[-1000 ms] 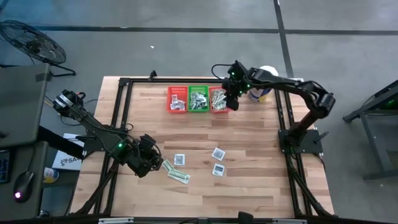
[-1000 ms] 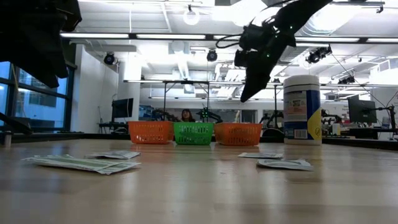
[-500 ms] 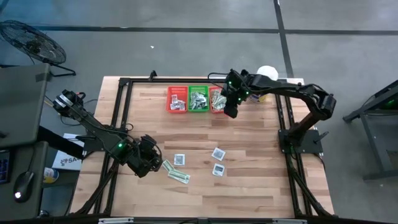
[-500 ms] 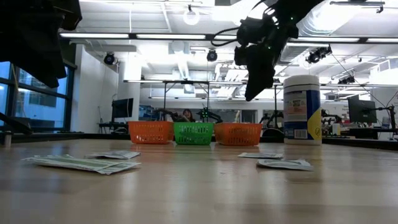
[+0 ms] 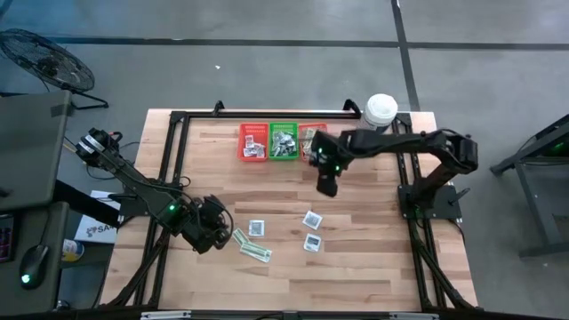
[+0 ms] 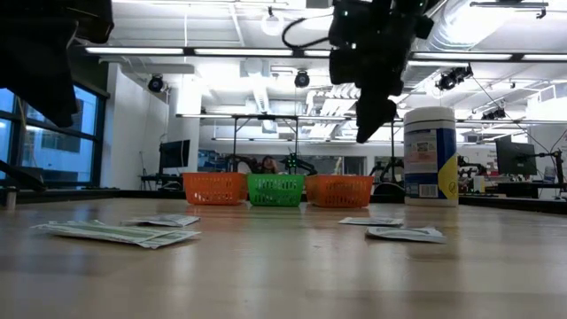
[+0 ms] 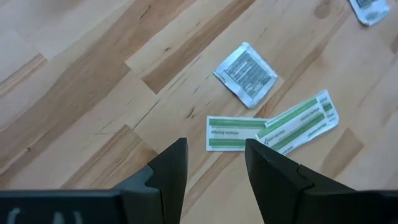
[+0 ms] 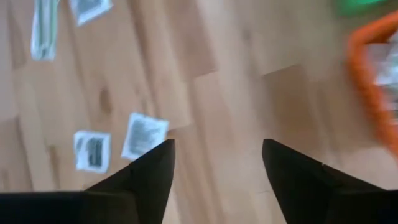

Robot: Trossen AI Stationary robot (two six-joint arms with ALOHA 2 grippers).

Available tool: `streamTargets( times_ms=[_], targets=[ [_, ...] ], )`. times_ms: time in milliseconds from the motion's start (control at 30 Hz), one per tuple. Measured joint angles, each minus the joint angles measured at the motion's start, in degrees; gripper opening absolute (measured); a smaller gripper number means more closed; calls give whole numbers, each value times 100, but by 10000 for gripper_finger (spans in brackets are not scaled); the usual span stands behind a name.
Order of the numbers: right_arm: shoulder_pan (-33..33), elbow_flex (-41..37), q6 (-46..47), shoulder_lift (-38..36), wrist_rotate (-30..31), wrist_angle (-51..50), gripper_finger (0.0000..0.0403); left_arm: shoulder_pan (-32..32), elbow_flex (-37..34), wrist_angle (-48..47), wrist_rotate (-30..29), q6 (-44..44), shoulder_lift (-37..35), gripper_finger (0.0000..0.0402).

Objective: Pick & Place First Aid Supplies
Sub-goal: Put the top towelette pack into the green bin

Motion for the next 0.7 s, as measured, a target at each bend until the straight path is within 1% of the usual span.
streamTargets(
  times_ms=[167, 333, 467, 567, 700],
  targets=[
    [640, -179, 27, 0, 71, 96, 242, 0, 0, 10, 130, 179, 0, 159],
    [1231, -521, 539, 2, 574, 419, 232, -1, 0, 13, 243, 364, 2, 159],
    [1638, -826, 907, 2, 749, 861, 225, 0, 0, 22, 265, 507, 2, 159],
    [1887, -1039, 932, 4, 1030, 1173, 221, 0, 0, 58, 330, 663, 0, 159],
    [2127, -1368, 938, 4, 1203, 1733, 222, 0, 0, 214, 367, 917, 2, 159]
  ],
)
